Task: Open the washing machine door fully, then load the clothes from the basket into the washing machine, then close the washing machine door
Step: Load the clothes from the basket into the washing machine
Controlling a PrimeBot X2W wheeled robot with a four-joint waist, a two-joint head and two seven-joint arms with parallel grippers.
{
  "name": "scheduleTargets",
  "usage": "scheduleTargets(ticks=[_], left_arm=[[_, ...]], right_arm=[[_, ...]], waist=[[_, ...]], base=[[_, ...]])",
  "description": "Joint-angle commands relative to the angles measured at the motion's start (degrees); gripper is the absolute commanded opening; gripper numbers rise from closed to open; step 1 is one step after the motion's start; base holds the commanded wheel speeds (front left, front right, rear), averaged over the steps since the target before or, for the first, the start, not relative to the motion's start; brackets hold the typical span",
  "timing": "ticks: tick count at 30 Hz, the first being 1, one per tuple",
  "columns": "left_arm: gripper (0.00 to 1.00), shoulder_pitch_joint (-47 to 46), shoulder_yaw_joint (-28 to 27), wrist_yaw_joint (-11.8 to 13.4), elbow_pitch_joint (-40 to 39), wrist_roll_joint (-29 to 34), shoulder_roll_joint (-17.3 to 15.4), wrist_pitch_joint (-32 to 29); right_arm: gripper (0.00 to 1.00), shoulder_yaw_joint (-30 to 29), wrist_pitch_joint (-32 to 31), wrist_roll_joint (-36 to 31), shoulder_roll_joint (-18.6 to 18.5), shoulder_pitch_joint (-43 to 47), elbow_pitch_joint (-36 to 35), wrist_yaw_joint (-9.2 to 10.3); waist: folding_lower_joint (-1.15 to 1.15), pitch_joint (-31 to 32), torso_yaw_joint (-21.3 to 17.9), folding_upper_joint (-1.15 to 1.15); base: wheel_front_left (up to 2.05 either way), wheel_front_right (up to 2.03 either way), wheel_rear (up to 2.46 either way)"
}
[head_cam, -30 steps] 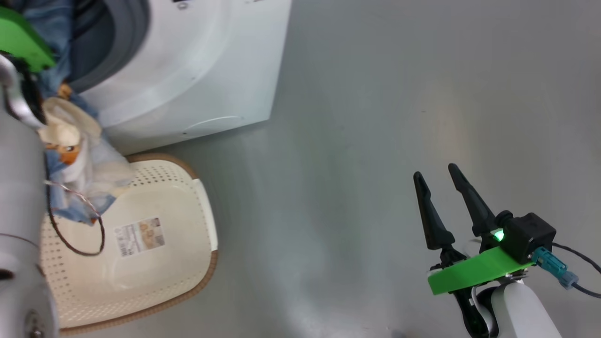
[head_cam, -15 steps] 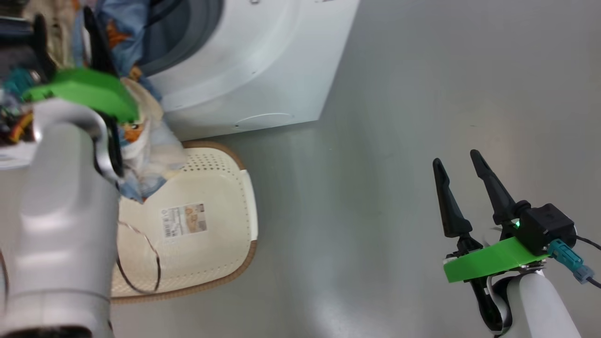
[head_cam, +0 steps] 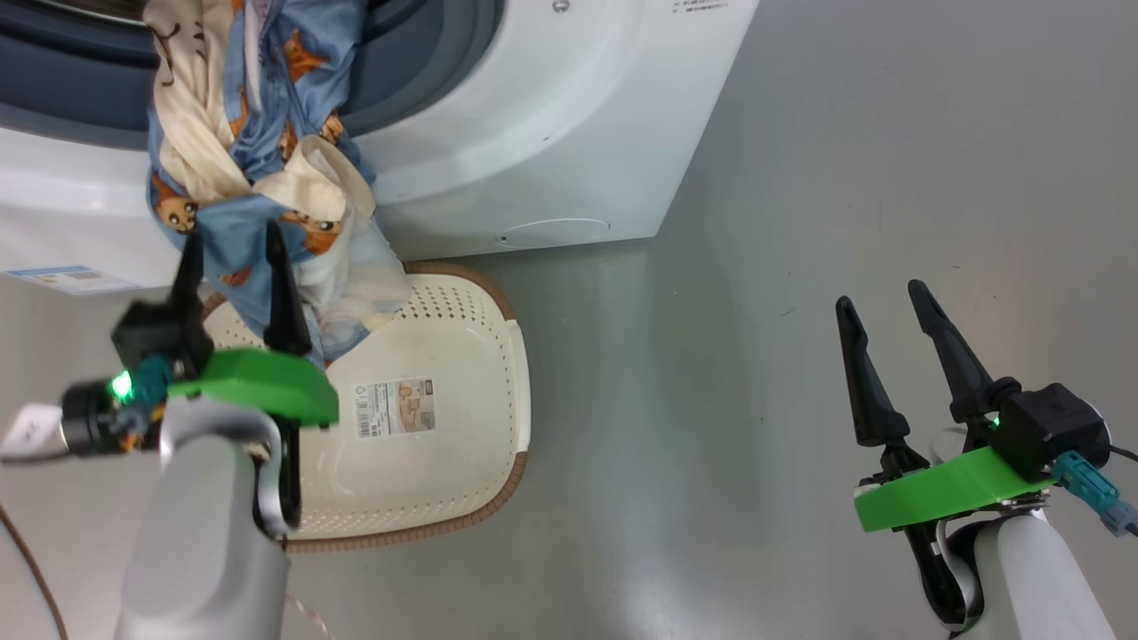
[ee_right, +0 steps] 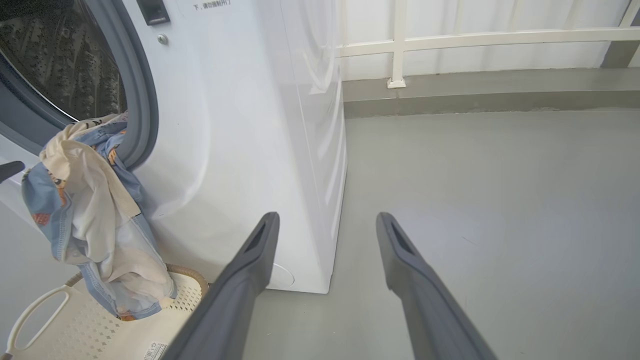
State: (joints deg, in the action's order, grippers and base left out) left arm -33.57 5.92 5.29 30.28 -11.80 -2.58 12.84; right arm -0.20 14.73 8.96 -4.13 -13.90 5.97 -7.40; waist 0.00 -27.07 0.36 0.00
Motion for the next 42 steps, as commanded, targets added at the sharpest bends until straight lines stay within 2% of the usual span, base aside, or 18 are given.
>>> scheduleTargets(ticks=[1,12,24,34,42], left_arm=[[1.00,1.89,-1.30,0.14,-2.49,-0.24,-1.48,-0.31],[1.00,16.15,-2.20,2.06,-15.91,-2.33,-1.97,-4.73],[1.00,23.02,-2.38,3.38,-25.11,-3.20,-2.72,-7.62],[1.00,24.00,-2.31,3.43,-28.43,-3.98,-3.51,-9.64],[1.00,19.81,-3.36,2.32,-25.11,-6.29,-3.84,-8.24]], right_arm=[[1.00,1.82,0.27,-1.08,-0.36,0.60,-1.30,-0.09],[1.00,2.06,0.27,-1.11,-1.14,0.41,-1.72,-0.09],[1.00,2.03,0.27,-1.32,-1.36,0.30,-1.66,-0.09],[1.00,2.08,0.27,-1.38,-1.04,0.08,-1.62,-0.09],[1.00,2.36,0.27,-1.12,-0.61,-0.63,-1.83,-0.09]], waist=[[0.00,0.04,0.06,0.00],[0.00,-0.36,0.04,0.00],[0.00,-0.88,0.21,0.00],[0.00,-1.29,0.27,0.00],[0.00,-2.31,-1.64,0.00]], base=[[0.00,0.00,0.00],[0.00,0.00,0.00],[0.00,0.00,0.00],[0.00,0.00,0.00],[0.00,0.00,0.00]])
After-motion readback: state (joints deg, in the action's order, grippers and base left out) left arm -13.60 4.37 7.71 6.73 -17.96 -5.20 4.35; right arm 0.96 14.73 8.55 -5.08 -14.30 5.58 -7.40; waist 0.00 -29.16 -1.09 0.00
